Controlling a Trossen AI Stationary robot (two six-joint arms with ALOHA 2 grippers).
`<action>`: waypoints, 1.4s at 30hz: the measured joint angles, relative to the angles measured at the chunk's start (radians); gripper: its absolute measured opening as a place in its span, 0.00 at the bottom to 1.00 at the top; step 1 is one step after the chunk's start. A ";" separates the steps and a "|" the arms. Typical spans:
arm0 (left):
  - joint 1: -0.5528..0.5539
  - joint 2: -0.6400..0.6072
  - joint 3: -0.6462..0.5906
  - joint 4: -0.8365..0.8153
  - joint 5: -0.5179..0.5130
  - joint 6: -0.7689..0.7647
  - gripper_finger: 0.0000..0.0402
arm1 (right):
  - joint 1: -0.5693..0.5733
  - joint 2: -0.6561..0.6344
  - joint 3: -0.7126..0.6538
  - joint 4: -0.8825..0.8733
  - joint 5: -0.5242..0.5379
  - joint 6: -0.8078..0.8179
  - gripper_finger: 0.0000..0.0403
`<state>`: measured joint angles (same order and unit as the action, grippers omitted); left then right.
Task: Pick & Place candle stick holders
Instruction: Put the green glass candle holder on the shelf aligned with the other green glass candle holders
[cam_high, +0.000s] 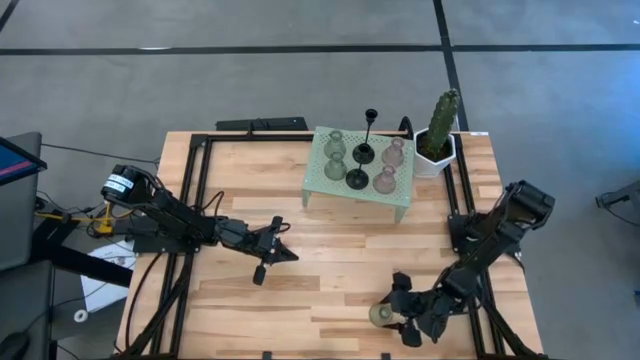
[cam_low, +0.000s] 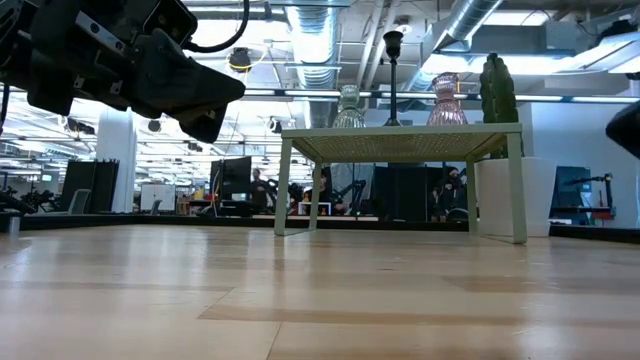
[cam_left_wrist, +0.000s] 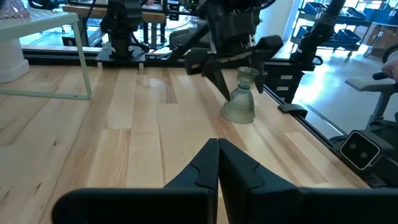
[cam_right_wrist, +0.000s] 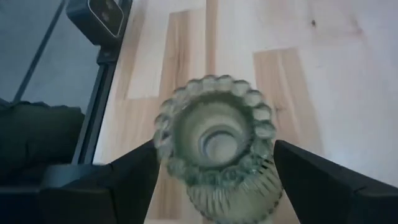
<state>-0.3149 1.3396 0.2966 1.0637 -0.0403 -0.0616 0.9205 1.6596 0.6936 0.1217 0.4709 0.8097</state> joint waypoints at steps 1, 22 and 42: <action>0.000 0.000 0.000 0.000 0.000 0.000 0.02 | -0.001 0.013 0.000 0.022 0.000 0.000 0.75; 0.000 0.000 0.000 -0.001 0.000 0.000 0.02 | -0.007 0.060 0.003 0.140 0.042 0.000 0.40; 0.000 0.000 0.000 -0.001 0.000 0.000 0.02 | -0.020 0.041 0.000 0.148 0.073 -0.037 0.29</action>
<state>-0.3149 1.3396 0.2966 1.0626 -0.0402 -0.0617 0.9002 1.7010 0.6933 0.2694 0.5438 0.7728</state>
